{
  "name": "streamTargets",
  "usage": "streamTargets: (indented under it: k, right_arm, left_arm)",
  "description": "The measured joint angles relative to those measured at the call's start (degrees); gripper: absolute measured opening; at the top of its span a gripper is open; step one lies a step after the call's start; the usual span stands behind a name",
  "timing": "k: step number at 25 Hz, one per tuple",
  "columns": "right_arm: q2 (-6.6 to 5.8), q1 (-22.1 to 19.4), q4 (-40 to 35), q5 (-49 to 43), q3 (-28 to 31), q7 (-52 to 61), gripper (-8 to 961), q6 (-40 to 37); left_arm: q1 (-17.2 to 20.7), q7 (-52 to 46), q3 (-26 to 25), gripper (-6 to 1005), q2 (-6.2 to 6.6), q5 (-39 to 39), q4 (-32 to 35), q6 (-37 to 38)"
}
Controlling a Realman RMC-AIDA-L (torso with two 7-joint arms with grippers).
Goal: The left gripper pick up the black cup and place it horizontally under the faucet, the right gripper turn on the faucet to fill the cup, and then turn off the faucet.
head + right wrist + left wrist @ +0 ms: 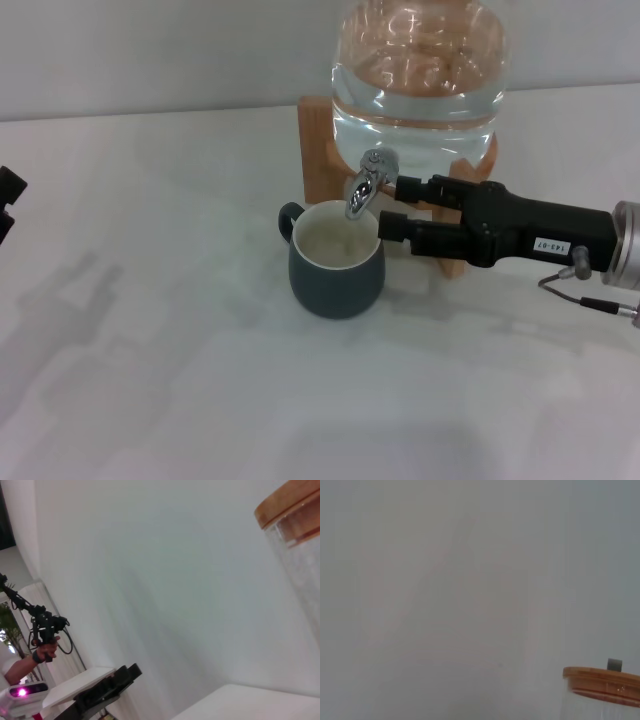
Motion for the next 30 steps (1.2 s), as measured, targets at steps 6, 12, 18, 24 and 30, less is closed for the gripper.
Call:
streamTargets:
  k: [6, 12, 18, 24, 30]
  right_arm:
    - [-0.07, -0.08, -0.14, -0.43, 1.98, -0.02, 841, -0.03]
    - [-0.17, -0.18, 0.04, -0.60, 3.52, -0.06, 841, 0.14]
    - [-0.30, -0.63, 0.07, -0.60, 4.19, -0.17, 842, 1.50]
    - [-1.64, -1.77, -0.21, -0.72, 10.99, 0.76, 842, 10.73]
    - [-4.84, -4.77, 0.38, -2.34, 18.87, 0.90, 841, 11.04]
  left_arm:
    - [0.08, -0.02, -0.13, 390, 0.01, 0.00, 0.02, -0.03]
    - [0.03, -0.10, -0.13, 390, 0.00, 0.00, 0.09, -0.03]
    - [0.00, -0.10, 0.02, 391, 0.01, 0.00, 0.09, 0.15]
    - [0.00, -0.11, -0.11, 391, 0.00, 0.00, 0.09, 0.68]
    - [-0.04, -0.11, -0.08, 391, 0.08, 0.00, 0.17, 1.56]
